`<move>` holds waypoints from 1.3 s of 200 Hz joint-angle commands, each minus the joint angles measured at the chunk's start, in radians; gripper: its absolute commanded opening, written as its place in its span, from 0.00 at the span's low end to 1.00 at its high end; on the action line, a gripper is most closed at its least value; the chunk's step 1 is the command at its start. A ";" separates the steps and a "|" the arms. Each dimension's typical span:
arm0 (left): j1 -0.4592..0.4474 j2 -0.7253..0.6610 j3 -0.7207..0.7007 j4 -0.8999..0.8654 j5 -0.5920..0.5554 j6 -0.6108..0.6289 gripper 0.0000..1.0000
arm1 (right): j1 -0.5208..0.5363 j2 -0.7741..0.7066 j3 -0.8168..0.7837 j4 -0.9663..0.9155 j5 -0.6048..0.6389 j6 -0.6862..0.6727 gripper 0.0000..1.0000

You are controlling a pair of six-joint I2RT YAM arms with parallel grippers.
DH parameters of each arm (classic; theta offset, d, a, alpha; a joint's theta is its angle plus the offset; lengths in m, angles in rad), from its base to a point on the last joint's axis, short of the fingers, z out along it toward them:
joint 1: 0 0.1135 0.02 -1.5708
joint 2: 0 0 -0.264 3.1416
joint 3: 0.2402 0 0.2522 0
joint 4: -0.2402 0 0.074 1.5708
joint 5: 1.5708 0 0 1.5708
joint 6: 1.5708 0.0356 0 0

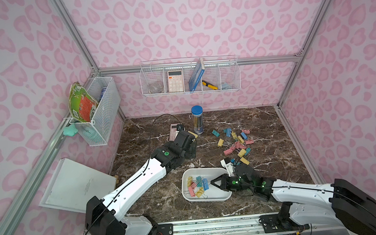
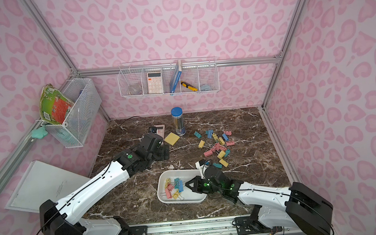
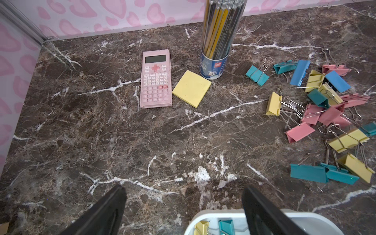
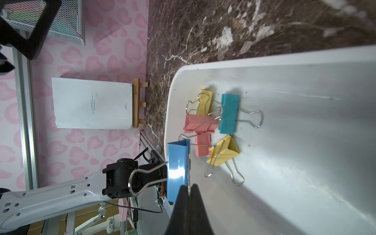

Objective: Put the binder clips in the storage box
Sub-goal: Place the binder clip in the storage box, then pick up the binder clip at the center of the board.

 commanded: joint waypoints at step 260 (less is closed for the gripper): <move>0.005 0.392 0.329 0.156 0.375 0.046 0.71 | -0.683 0.070 0.249 -0.350 0.029 -0.468 0.43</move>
